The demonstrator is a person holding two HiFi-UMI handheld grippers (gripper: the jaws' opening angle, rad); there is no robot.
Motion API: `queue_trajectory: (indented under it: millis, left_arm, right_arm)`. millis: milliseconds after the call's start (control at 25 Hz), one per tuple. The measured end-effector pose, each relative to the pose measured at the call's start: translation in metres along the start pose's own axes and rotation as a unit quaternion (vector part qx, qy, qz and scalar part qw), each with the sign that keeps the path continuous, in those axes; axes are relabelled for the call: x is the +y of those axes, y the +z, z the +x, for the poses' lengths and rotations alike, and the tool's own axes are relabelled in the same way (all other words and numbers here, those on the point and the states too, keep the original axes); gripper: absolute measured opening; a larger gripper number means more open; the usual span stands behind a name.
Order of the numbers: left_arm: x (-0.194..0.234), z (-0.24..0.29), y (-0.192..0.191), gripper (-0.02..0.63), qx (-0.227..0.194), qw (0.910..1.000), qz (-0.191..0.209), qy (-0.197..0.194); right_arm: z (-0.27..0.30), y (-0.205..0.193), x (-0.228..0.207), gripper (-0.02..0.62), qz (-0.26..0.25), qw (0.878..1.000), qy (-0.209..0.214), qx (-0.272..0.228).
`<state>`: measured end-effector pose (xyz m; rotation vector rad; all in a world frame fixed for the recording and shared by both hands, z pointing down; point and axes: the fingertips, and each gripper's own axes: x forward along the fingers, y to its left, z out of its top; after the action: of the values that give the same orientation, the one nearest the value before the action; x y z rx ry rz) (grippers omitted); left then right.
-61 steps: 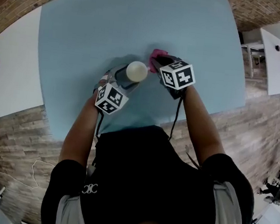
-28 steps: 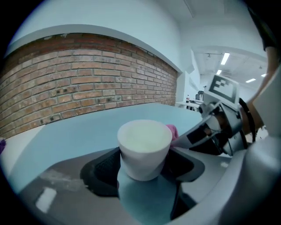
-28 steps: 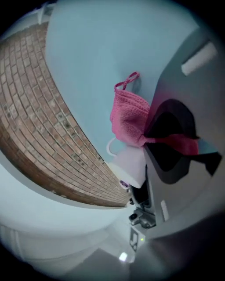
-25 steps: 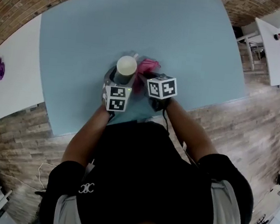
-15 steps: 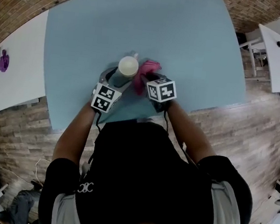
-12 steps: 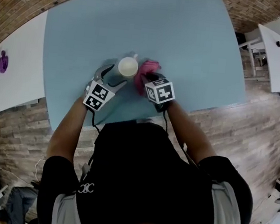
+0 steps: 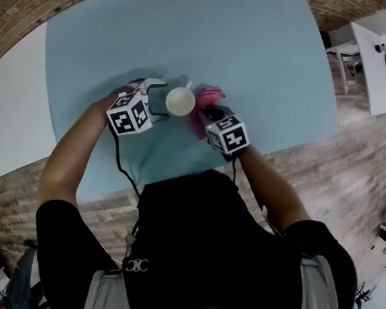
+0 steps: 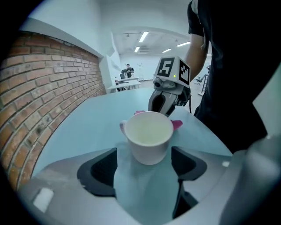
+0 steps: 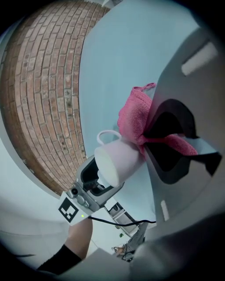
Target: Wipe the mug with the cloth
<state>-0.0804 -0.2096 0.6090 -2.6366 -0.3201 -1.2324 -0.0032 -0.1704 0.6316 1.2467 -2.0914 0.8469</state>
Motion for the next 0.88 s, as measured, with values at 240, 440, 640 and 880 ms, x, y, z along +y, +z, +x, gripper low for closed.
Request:
queue_trajectory:
  millis: [240, 440, 640, 880]
  left_arm:
    - [0.002, 0.005, 0.012, 0.419, -0.016, 0.9967, 0.023, -0.075]
    - [-0.011, 0.017, 0.022, 0.419, -0.012, 0.9914, 0.057, -0.117]
    - [-0.021, 0.019, 0.027, 0.399, -0.023, 0.9906, 0.026, -0.132]
    - [-0.032, 0.018, 0.026, 0.396, -0.036, 0.9947, -0.015, -0.095]
  right_arm:
    - [-0.001, 0.001, 0.001, 0.041, -0.017, 1.0, -0.025, -0.002]
    - [-0.004, 0.001, 0.002, 0.041, -0.031, 0.999, -0.03, -0.001]
    - [-0.01, 0.002, 0.003, 0.041, -0.055, 0.998, -0.028, -0.005]
    - [-0.036, 0.053, 0.021, 0.04, -0.083, 0.99, 0.071, -0.088]
